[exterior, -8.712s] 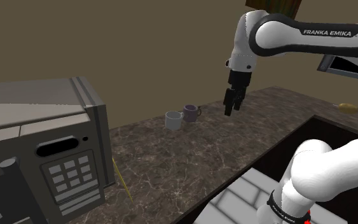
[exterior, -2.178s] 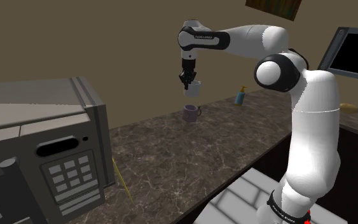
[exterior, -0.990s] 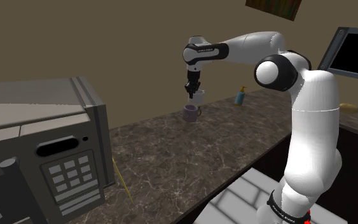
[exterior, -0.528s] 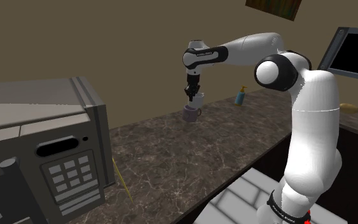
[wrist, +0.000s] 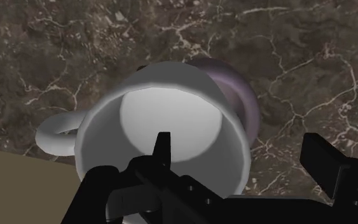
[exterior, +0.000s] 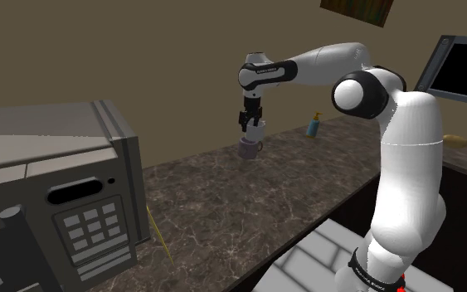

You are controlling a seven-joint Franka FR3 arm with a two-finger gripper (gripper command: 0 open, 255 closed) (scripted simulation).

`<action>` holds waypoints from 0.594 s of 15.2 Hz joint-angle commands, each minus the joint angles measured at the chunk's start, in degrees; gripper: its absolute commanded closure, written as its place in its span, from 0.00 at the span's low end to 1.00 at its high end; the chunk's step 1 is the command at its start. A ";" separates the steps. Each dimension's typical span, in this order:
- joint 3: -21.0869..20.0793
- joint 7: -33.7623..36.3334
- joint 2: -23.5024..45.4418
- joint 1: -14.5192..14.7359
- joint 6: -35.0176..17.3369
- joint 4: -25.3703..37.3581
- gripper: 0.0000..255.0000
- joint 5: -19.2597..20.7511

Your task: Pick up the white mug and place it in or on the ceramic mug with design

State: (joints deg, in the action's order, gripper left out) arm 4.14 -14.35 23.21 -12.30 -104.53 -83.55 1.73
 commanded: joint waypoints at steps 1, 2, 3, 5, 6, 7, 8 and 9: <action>0.00 -0.01 -0.02 0.00 0.01 -0.01 0.00 0.00; -0.01 -0.02 -0.09 0.03 1.90 1.81 0.00 -0.01; -0.02 -0.04 -0.07 0.06 3.84 3.77 0.00 -0.02; -0.04 -0.08 0.23 0.10 7.43 7.66 0.00 -0.05; -0.04 -0.08 0.23 0.10 7.43 7.66 0.00 -0.05; -0.04 -0.08 0.22 0.10 7.42 7.64 0.00 -0.05; -0.04 -0.08 0.23 0.10 7.43 7.65 0.00 -0.05; -0.04 -0.08 0.23 0.10 7.43 7.66 0.00 -0.05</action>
State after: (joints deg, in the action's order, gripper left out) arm 4.10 -14.42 23.43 -12.20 -97.26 -76.04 1.68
